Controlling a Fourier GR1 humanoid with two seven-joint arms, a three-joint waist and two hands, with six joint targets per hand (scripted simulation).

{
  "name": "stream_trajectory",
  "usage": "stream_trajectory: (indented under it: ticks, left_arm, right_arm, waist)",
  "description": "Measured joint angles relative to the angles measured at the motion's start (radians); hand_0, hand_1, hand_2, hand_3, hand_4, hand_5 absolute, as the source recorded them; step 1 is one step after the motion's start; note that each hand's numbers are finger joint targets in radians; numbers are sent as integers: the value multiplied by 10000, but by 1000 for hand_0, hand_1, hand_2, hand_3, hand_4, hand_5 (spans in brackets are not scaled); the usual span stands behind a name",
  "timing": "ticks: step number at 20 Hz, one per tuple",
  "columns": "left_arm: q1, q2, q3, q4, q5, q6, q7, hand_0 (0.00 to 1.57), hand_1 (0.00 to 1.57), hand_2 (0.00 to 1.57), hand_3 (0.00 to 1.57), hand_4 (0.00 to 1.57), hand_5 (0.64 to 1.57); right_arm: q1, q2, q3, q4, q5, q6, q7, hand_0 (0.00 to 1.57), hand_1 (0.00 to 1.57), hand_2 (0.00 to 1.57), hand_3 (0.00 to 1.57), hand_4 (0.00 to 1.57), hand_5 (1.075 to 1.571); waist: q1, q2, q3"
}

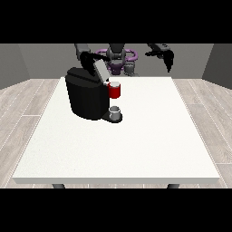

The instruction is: Insert the coffee pod into the coffee machine and close the lid

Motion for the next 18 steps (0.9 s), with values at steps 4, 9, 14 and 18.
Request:
stream_trajectory:
  ticks: [4,9,14,18]
  left_arm:
    - [-107,19,-70,34,-72,193,-250,0,0,0,0,0,1571]
    - [69,241,-44,104,64,23,-374,0,0,0,0,0,1571]
    - [83,85,-169,241,-77,397,-509,0,0,0,0,141,1571]
    - [158,193,-170,330,-71,412,-503,0,0,0,0,148,1571]
  right_arm:
    - [-246,3,7,93,93,94,-573,0,0,0,0,0,1571]
    - [-507,38,21,392,154,174,-432,0,0,0,0,77,1571]
    - [-859,193,237,586,427,160,-329,0,0,0,0,140,1571]
    - [-1173,353,448,649,724,27,-71,0,0,0,0,173,1571]
  waist:
    - [-33,243,-16]
    - [-4,271,2]
    - [-48,309,5]
    - [51,199,10]
